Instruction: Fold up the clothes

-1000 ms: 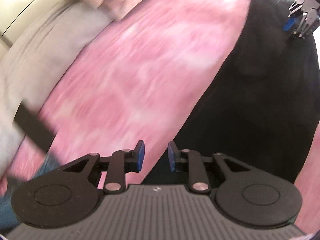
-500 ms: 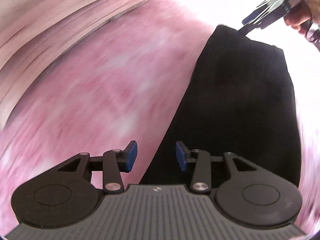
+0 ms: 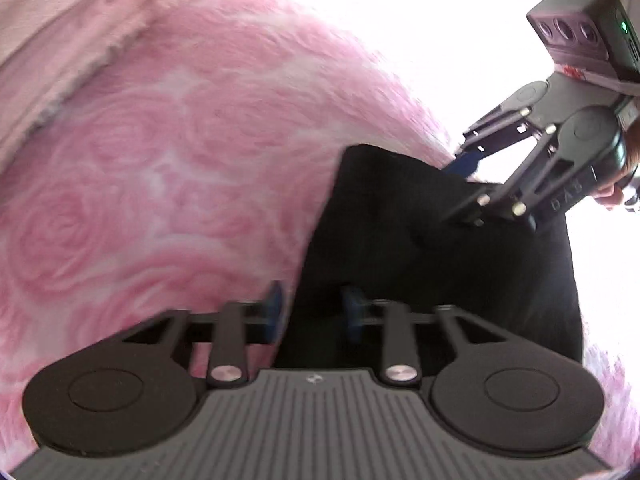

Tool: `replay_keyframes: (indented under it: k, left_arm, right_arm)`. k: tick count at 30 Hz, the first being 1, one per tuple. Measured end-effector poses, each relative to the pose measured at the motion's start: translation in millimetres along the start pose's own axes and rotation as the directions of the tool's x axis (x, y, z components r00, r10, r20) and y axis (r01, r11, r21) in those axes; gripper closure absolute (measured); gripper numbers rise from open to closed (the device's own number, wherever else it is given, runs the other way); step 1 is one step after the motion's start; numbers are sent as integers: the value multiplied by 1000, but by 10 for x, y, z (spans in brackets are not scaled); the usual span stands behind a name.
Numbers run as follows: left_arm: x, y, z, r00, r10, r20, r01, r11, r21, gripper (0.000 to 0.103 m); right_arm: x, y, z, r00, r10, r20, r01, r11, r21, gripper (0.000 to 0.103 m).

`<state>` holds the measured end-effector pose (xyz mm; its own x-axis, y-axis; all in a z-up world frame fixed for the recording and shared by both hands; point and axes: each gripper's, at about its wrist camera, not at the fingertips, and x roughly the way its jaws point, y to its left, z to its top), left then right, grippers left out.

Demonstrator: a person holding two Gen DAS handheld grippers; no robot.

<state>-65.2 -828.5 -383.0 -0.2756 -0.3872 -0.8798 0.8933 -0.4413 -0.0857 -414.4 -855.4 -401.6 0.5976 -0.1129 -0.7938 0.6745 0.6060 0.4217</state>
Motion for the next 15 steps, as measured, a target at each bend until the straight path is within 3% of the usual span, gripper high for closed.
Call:
replay_keyframes:
  k: [3,4,7,12,14,15]
  left_arm:
    - [-83,-185,2,999,31,19,-32,995,98,96]
    - [-121,-232,15,999,34,34,-38,992,118,97]
    - [-192,-338,118,997,34,75,-45,989,143,97]
    - [295,-328,253,999,45,-13,-42,986,164,92]
    - [329,-295,218,998,63,-7,-62,990,130,85]
    - [297,-281,199,997,74,3,-74,991,109,83]
  right_arm:
    - [-74,-44,-6,999,30,13,-30,998,51,92]
    - [-121,-42,-9,999,38,19,-39,998,58,94]
    - [-380,57,-7,998,4,58,-6,1000,21,96]
    - [-377,-56,-82,997,-55,46,53,997,55,95]
    - [-334,-74,-96,995,-84,55,80,995,64,92]
    - [-330,-74,-101,993,-101,64,96,993,70,82]
